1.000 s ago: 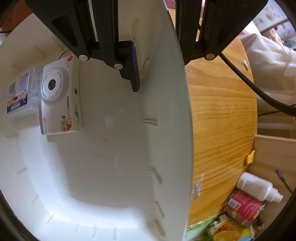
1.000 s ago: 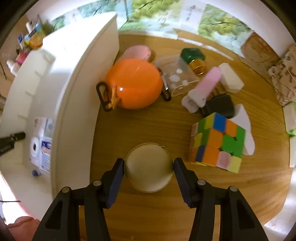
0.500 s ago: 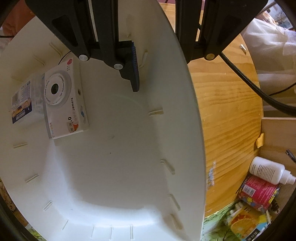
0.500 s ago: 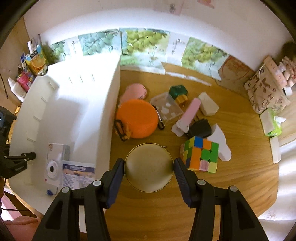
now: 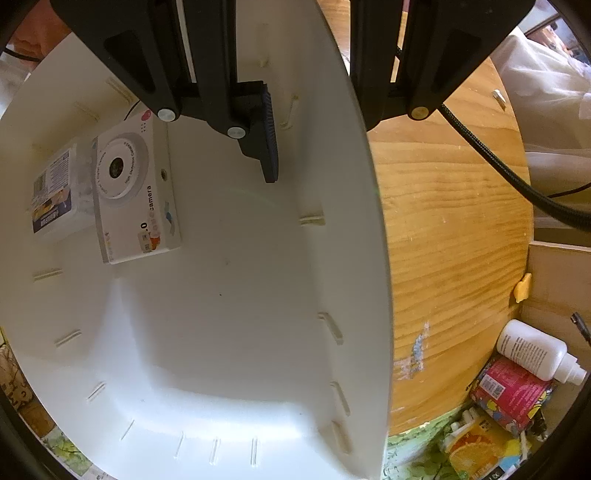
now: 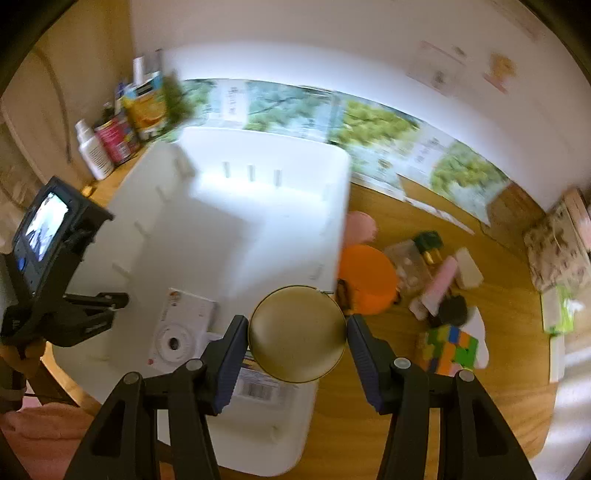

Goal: Organize rigid objects
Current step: 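Carry the beige compact into the tray and release it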

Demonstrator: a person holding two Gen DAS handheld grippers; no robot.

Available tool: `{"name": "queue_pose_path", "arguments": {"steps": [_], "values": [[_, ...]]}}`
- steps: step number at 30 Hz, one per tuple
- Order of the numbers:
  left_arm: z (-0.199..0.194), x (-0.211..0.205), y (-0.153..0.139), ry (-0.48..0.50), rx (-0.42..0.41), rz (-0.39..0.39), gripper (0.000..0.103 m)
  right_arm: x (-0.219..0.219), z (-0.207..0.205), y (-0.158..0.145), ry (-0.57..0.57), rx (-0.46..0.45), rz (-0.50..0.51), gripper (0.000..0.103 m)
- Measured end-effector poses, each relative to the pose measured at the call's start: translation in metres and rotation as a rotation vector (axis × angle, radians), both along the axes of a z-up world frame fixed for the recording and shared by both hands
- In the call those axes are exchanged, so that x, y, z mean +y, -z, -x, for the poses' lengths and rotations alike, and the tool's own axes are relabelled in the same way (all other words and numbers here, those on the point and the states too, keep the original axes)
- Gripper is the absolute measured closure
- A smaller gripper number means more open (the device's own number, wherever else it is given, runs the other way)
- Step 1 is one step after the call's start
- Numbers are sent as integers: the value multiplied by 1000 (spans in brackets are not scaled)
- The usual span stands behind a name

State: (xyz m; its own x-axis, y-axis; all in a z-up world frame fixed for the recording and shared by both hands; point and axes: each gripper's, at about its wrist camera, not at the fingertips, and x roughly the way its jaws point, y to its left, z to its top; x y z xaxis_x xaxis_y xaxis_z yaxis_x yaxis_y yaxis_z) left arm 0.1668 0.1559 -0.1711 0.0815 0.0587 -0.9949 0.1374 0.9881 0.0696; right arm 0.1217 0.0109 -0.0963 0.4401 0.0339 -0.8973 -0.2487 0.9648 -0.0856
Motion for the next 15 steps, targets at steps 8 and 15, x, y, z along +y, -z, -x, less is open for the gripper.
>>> {"name": "queue_pose_path", "arguments": {"steps": [8,15], "values": [[10,0,1,-26,-16,0,85,31,2,2,-100,13,-39,48],[20,2,0,-29,-23,-6,85,44,5,1,-163,10,-77,47]]}}
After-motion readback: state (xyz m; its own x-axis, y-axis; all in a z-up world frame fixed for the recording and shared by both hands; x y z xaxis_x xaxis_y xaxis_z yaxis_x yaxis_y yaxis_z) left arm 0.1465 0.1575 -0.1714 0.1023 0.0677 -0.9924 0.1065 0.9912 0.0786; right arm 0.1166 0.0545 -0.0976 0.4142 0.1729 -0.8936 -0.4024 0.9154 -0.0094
